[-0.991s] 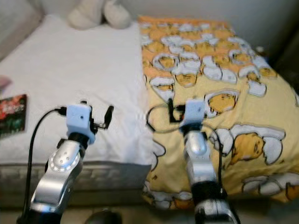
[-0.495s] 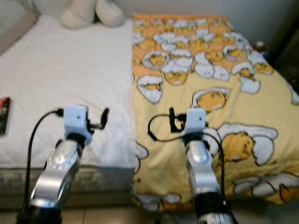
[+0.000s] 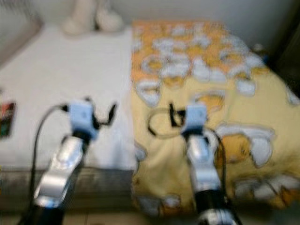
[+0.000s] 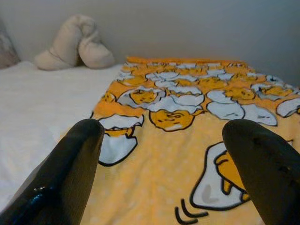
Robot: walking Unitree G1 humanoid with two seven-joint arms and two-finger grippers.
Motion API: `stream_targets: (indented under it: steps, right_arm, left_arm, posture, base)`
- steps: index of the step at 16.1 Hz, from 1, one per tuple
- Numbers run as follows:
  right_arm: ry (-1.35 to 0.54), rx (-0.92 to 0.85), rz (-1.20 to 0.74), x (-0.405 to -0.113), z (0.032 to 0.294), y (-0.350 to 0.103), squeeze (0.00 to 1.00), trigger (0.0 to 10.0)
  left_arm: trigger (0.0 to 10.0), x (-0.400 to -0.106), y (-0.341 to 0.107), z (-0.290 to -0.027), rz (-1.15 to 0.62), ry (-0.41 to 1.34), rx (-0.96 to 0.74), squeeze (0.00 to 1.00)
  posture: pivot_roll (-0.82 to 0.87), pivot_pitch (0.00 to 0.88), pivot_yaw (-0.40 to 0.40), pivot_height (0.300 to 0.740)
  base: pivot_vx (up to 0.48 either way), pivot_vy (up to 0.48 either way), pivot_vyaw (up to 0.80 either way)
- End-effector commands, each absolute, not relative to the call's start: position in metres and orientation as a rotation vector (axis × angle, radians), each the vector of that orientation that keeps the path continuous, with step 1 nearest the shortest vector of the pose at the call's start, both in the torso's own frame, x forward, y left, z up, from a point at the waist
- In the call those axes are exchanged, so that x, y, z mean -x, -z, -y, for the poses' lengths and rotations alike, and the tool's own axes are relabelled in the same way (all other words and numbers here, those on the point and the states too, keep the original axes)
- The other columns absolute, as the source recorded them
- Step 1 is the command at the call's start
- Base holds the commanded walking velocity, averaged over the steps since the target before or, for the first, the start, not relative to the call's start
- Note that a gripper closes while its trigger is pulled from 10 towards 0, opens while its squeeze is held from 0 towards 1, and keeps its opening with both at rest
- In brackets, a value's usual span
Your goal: Clean up the room
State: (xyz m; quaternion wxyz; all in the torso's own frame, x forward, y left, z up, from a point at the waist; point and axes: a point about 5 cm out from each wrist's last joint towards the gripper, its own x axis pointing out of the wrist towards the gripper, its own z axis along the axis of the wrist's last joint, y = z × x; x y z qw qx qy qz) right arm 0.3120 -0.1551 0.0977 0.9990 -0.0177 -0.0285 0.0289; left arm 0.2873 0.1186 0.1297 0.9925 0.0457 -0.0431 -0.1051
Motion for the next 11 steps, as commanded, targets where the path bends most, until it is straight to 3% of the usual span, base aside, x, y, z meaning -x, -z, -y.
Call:
stream_targets:
  steps: [1,11]
  right_arm:
    - [-0.098,0.028,0.083,-0.3165,0.1414,-0.1048,0.00,10.0]
    - [-0.104,-0.034,0.033,-0.3251,0.1442,-0.1038,0.00,10.0]
  left_arm:
    - [10.0,-0.2892,-0.1329,-0.1282,0.102,0.181,-0.112,0.00]
    - [10.0,-0.2908,-0.1263,-0.1266,0.050,0.123,-0.048,0.00]
  posture:
    - [-0.02,0.000,0.013,0.721]
    - [-0.03,0.000,0.009,0.721]
  base:
    - [0.480,0.000,0.00]
    - [0.458,0.000,0.00]
